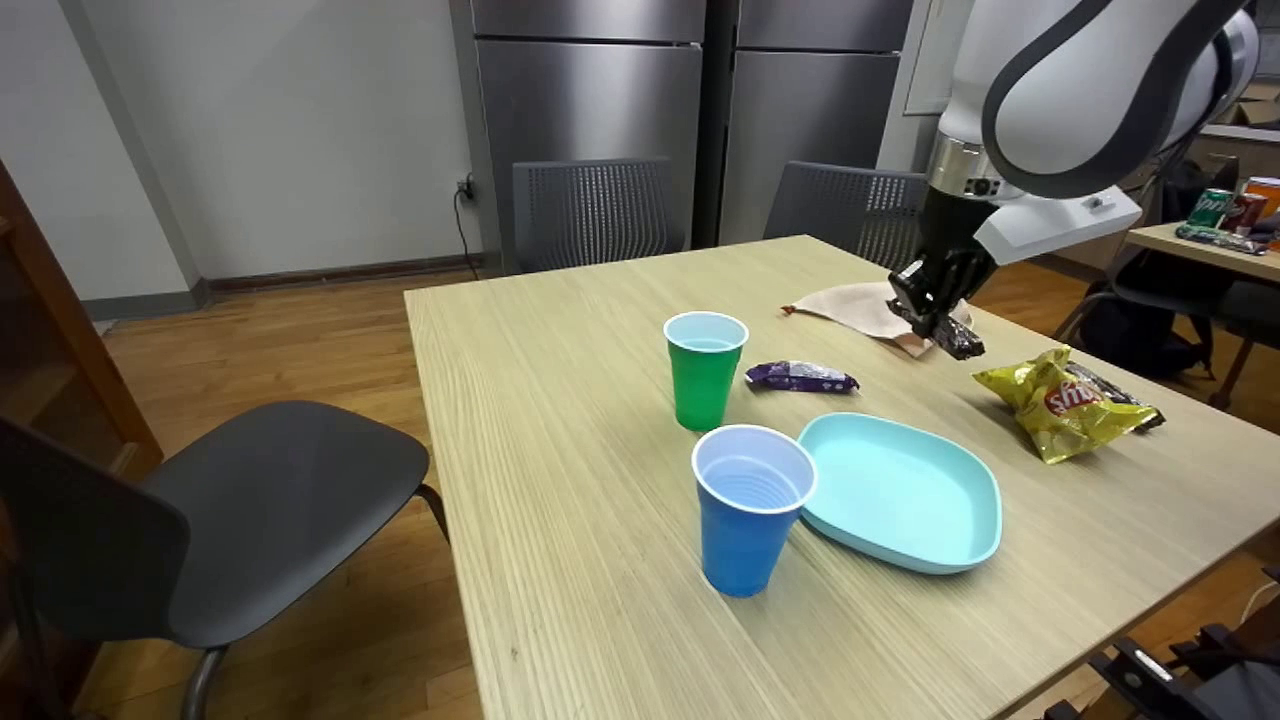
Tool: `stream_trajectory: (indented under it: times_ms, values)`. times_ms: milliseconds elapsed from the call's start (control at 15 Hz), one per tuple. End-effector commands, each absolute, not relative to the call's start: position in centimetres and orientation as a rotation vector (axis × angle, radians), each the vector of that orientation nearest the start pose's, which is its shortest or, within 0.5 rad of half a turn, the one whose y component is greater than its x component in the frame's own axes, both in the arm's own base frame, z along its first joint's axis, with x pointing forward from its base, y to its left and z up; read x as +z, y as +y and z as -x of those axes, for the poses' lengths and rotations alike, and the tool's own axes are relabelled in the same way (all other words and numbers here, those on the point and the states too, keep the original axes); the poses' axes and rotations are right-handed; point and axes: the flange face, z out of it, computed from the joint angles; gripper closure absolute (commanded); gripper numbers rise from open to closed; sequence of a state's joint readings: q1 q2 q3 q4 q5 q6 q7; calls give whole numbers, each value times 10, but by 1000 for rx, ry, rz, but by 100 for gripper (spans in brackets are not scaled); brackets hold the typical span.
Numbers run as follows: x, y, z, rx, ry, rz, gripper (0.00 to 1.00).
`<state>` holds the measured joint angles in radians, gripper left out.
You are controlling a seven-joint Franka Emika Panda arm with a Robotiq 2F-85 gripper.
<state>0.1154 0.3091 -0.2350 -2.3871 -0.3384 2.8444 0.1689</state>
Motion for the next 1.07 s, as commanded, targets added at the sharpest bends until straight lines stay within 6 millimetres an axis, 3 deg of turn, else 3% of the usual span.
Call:
stream_trajectory:
  times_ms: [0,600,1000]
  values:
    - [220,-29,-483,-292,-235,3302,97]
    - [202,18,-427,-277,-708,3194,97]
    - [188,41,-394,-259,-898,3118,97]
